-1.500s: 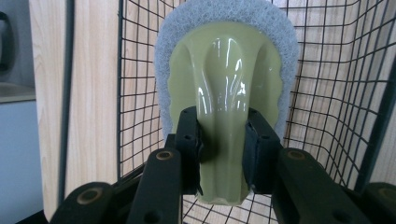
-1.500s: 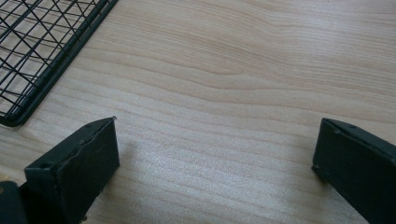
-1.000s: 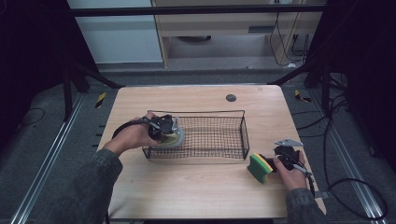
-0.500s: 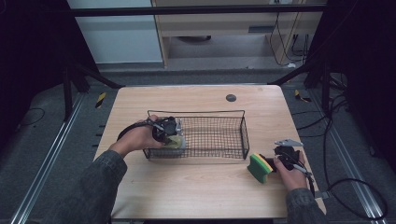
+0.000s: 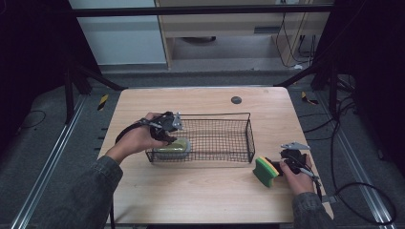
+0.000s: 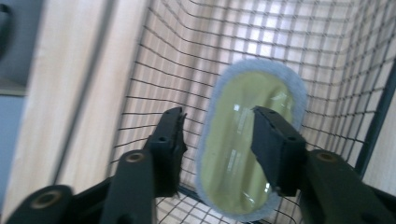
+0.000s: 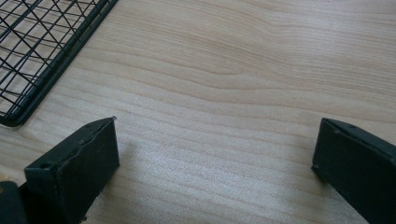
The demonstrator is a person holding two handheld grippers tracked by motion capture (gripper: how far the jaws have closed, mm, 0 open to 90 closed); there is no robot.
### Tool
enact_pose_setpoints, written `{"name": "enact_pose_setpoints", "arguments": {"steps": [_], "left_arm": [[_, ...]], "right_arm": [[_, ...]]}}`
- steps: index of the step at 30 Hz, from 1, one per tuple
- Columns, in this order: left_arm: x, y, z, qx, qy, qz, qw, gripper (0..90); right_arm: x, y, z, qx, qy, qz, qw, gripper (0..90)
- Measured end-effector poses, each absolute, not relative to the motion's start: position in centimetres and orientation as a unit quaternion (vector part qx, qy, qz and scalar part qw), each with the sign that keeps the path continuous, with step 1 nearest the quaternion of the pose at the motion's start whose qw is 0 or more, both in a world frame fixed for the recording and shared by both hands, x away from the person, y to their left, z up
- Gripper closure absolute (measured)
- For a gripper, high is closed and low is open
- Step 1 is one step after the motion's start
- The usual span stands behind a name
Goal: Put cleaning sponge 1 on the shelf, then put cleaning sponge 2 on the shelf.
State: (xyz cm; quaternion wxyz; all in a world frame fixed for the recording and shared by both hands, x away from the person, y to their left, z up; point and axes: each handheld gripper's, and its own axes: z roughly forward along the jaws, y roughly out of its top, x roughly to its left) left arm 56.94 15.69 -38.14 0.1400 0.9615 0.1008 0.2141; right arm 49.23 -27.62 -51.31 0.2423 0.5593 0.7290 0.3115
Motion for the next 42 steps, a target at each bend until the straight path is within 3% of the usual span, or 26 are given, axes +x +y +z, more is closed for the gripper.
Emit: {"name": "enact_pose_setpoints", "arguments": {"steps": [2, 3, 4, 6, 9, 20, 28, 34, 42], "left_arm": [[56.8, 16.0, -37.6, 0.954, 0.122, 0.227, 0.153, 39.8], [56.7, 16.6, -37.1, 0.946, 0.146, 0.234, 0.172, 28.2], [56.7, 16.6, -37.1, 0.946, 0.146, 0.234, 0.172, 23.3], [56.6, 17.2, -36.8, 0.935, 0.174, 0.241, 0.195, 15.1], [56.0, 18.7, -36.5, 0.913, 0.224, 0.243, 0.239, 10.0], [52.6, 22.9, -37.1, 0.852, 0.313, 0.252, 0.335, 5.0], [47.3, 25.9, -41.5, 0.801, 0.375, 0.240, 0.399, 4.9], [45.6, 26.7, -46.1, 0.825, 0.387, 0.221, 0.348, 4.8], [46.4, 27.4, -48.9, 0.829, 0.410, 0.195, 0.326, 4.9]], "right_arm": [[49.2, -27.6, -51.3, 0.559, 0.729, 0.311, 0.243, 0.6], [49.2, -27.6, -51.3, 0.559, 0.729, 0.312, 0.243, 0.6], [49.2, -27.6, -51.3, 0.559, 0.729, 0.312, 0.243, 0.6], [49.2, -27.6, -51.3, 0.559, 0.729, 0.312, 0.243, 0.6], [49.2, -27.6, -51.3, 0.559, 0.729, 0.312, 0.243, 0.6], [49.2, -27.7, -51.3, 0.558, 0.730, 0.313, 0.240, 0.7], [48.0, -29.3, -50.4, 0.567, 0.719, 0.315, 0.251, 7.2], [46.0, -29.3, -49.0, 0.554, 0.741, 0.281, 0.254, 9.5], [42.0, -28.7, -47.6, 0.533, 0.786, 0.232, 0.210, 15.4]]}}
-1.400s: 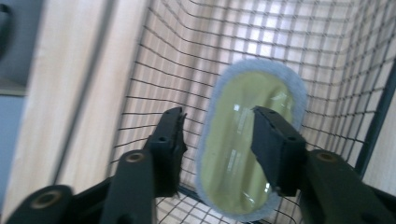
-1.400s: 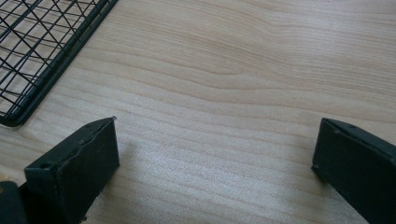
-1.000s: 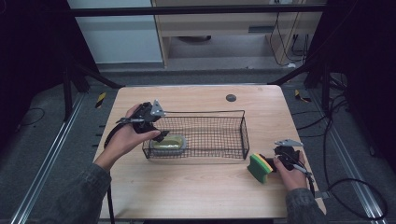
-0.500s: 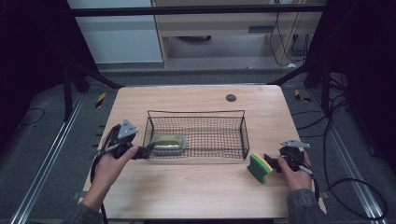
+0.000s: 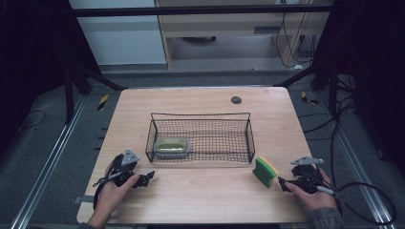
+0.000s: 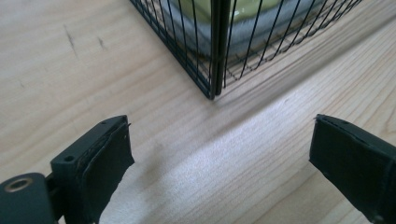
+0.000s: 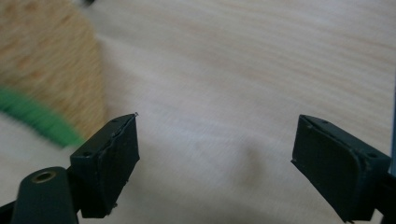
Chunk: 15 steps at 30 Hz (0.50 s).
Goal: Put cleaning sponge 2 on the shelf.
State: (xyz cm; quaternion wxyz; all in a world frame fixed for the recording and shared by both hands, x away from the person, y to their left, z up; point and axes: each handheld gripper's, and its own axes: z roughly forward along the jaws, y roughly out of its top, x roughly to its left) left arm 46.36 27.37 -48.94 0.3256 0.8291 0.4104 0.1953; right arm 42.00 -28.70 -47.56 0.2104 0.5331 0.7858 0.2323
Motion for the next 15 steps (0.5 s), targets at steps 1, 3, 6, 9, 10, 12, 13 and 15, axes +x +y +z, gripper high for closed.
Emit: {"name": "enact_pose_setpoints", "arguments": {"steps": [1, 3, 6, 9, 10, 12, 13, 15], "left_arm": [[46.4, 27.4, -49.1, 0.829, 0.412, 0.194, 0.323, 4.9], [46.5, 27.3, -49.4, 0.832, 0.413, 0.194, 0.314, 4.9], [46.7, 27.3, -49.5, 0.829, 0.419, 0.189, 0.318, 4.8], [47.0, 27.1, -49.8, 0.828, 0.427, 0.179, 0.316, 4.6], [47.2, 27.0, -49.9, 0.829, 0.427, 0.176, 0.315, 4.6], [47.4, 26.8, -50.2, 0.831, 0.428, 0.173, 0.310, 3.5], [47.4, 26.7, -50.3, 0.832, 0.426, 0.174, 0.310, 2.6], [47.4, 26.7, -50.3, 0.831, 0.427, 0.174, 0.311, 2.6]], "right_arm": [[42.0, -28.7, -47.6, 0.533, 0.786, 0.232, 0.210, 15.4], [41.1, -28.2, -47.0, 0.523, 0.798, 0.227, 0.196, 18.0], [40.6, -27.7, -46.4, 0.515, 0.805, 0.227, 0.188, 18.3], [40.2, -26.9, -45.5, 0.501, 0.816, 0.228, 0.174, 18.2], [40.1, -26.6, -45.2, 0.497, 0.819, 0.229, 0.171, 18.2], [40.0, -25.9, -44.8, 0.487, 0.827, 0.225, 0.165, 17.8], [39.8, -25.2, -44.4, 0.482, 0.832, 0.223, 0.160, 17.8], [39.8, -24.9, -44.2, 0.477, 0.835, 0.222, 0.160, 17.9]]}}
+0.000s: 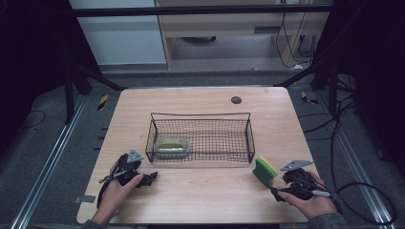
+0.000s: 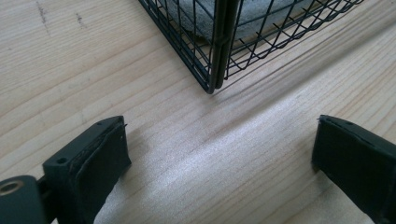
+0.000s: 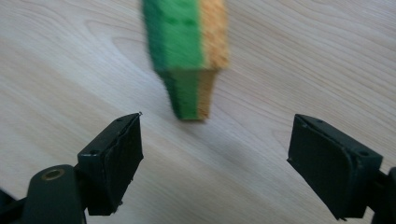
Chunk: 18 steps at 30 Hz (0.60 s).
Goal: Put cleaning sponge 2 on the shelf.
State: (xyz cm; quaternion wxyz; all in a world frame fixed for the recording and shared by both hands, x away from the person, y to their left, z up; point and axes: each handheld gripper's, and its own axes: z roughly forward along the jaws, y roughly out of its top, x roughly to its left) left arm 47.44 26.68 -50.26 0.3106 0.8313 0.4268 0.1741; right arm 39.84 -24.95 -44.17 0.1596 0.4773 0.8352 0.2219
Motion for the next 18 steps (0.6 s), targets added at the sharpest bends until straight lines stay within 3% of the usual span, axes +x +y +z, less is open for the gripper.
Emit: {"name": "enact_pose_setpoints", "arguments": {"steps": [18], "left_arm": [[47.4, 27.1, -50.9, 0.823, 0.418, 0.183, 0.338, 0.0]], "right_arm": [[43.2, -22.0, -39.0, 0.471, 0.852, 0.181, 0.142, 23.9]]}}
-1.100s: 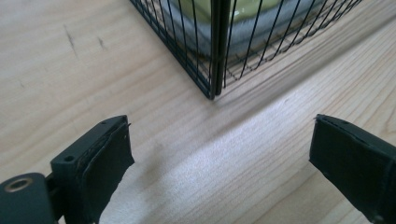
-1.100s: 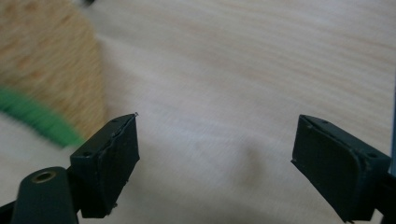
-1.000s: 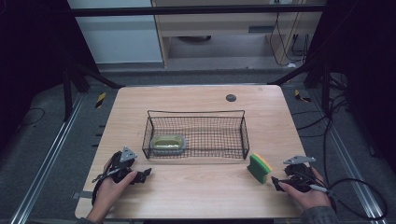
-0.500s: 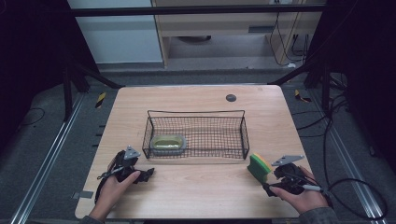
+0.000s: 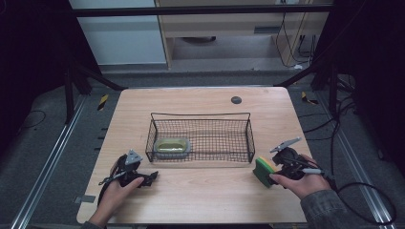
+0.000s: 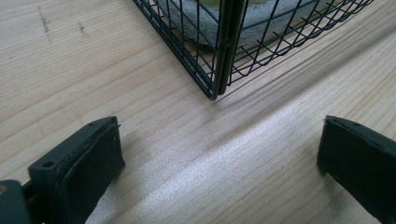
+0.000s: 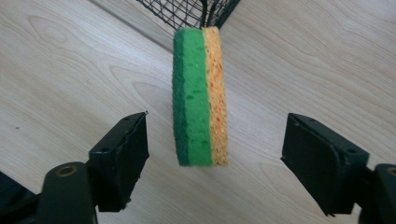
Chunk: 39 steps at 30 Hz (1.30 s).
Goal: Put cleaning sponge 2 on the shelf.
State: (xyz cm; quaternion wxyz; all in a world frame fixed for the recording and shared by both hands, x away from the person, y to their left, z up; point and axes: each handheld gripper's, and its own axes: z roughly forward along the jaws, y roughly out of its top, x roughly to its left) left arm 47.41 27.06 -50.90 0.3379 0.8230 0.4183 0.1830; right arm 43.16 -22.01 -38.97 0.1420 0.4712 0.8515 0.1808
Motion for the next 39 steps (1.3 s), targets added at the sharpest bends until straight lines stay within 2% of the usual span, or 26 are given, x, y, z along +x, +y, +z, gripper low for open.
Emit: {"name": "enact_pose_setpoints", "arguments": {"steps": [17, 28, 29, 30, 31, 33, 39], "left_arm": [[47.5, 27.0, -50.9, 0.822, 0.420, 0.185, 0.338, 0.0], [47.5, 27.0, -50.9, 0.822, 0.420, 0.185, 0.338, 0.0], [47.5, 27.0, -50.9, 0.822, 0.420, 0.185, 0.338, 0.0], [47.5, 27.0, -50.9, 0.822, 0.420, 0.185, 0.338, 0.0], [47.5, 27.0, -50.9, 0.822, 0.420, 0.185, 0.338, 0.0], [47.5, 27.0, -50.9, 0.822, 0.420, 0.185, 0.338, 0.0], [47.5, 27.0, -50.9, 0.822, 0.420, 0.185, 0.338, 0.0]], "right_arm": [[46.0, -19.9, -39.1, 0.456, 0.869, 0.154, 0.113, 35.1], [46.8, -19.8, -40.7, 0.462, 0.872, 0.132, 0.093, 42.8], [47.0, -19.8, -40.9, 0.462, 0.873, 0.129, 0.091, 45.3], [47.1, -19.7, -41.4, 0.465, 0.873, 0.124, 0.082, 52.7], [47.1, -19.7, -41.4, 0.465, 0.873, 0.124, 0.082, 52.7], [47.2, -19.8, -41.7, 0.463, 0.874, 0.125, 0.074, 63.4], [47.0, -20.9, -40.4, 0.465, 0.870, 0.136, 0.086, 64.2]]}}
